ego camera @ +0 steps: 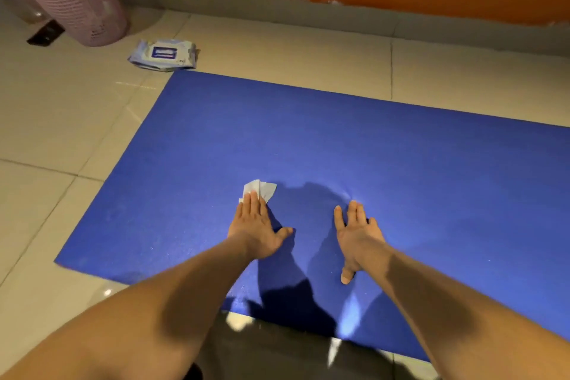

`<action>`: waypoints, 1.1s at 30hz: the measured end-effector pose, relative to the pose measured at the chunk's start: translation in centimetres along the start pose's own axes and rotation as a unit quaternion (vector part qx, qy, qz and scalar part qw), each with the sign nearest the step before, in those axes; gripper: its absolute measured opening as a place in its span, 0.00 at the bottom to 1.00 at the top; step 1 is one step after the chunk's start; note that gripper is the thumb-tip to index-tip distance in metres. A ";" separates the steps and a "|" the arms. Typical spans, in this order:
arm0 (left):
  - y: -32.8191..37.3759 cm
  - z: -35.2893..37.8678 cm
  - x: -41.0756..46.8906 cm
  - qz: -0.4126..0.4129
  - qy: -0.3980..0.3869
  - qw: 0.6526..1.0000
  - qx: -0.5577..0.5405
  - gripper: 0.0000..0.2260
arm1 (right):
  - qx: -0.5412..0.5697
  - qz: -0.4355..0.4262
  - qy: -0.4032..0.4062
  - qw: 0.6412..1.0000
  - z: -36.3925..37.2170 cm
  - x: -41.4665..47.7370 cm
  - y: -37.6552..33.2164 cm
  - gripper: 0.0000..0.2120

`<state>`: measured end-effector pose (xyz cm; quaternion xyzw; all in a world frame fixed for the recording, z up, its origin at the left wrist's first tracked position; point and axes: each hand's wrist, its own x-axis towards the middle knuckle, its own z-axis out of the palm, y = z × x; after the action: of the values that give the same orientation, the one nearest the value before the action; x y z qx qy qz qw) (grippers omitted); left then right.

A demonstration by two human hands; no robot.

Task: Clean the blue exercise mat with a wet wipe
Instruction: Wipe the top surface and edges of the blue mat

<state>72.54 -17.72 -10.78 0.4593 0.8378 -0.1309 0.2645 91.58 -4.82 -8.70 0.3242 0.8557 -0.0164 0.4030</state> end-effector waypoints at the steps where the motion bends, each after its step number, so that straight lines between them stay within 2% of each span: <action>1: 0.3 -0.3 0.4 0.013 0.001 1.000 -0.003 0.48 | 0.001 0.007 0.003 1.000 -0.1 -0.1 0.0 0.77; 4: 0.7 -0.3 0.7 0.024 -0.007 1.000 -0.004 0.47 | 0.001 -0.007 -0.007 1.000 -0.3 -0.2 0.1 0.76; 7: 0.5 0.3 0.9 0.041 0.032 0.998 0.017 0.47 | 0.025 -0.020 -0.001 0.999 -0.1 0.0 0.1 0.75; 8: 0.6 0.4 1.0 0.044 0.049 0.998 -0.004 0.47 | 0.050 -0.035 0.008 0.998 -0.1 0.0 0.7 0.72; 10: 1.3 0.7 1.4 0.049 0.095 0.993 -0.057 0.49 | 0.131 -0.066 0.054 0.988 -0.3 0.0 3.2 0.58; 12: 2.3 0.5 2.0 0.048 0.117 0.988 -0.085 0.50 | 0.176 -0.056 0.105 0.977 -0.8 0.2 7.1 0.46; 13: 3.1 0.3 2.5 0.046 0.117 0.988 -0.088 0.50 | 0.173 -0.031 0.118 0.977 -0.9 0.4 9.5 0.47; 16: 4.3 0.2 3.3 0.039 0.124 0.988 -0.078 0.48 | 0.139 0.059 0.057 0.987 0.3 1.1 14.5 0.64; 18: 5.1 0.4 3.7 0.033 0.124 0.989 -0.078 0.48 | 0.118 0.059 0.015 0.991 1.3 1.7 16.1 0.69; 21: 6.7 0.6 3.8 0.037 0.123 0.988 -0.082 0.50 | 0.091 0.037 0.000 0.995 1.5 2.5 16.3 0.71; 27: 12.3 0.6 4.5 0.053 0.122 0.983 -0.126 0.51 | 0.024 0.060 0.010 0.998 0.6 3.2 14.9 0.72; 29: 15.6 0.6 4.6 0.084 0.121 0.985 -0.087 0.46 | 0.028 0.052 0.010 0.998 0.7 3.4 14.9 0.71; 33: 21.1 1.1 4.0 0.154 0.126 0.976 -0.091 0.40 | 0.050 0.038 0.025 0.998 1.4 3.5 15.7 0.72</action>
<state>88.80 -3.95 -13.49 0.5697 0.7919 0.0470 0.2147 99.81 9.08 -8.43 0.3767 0.8504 -0.0357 0.3655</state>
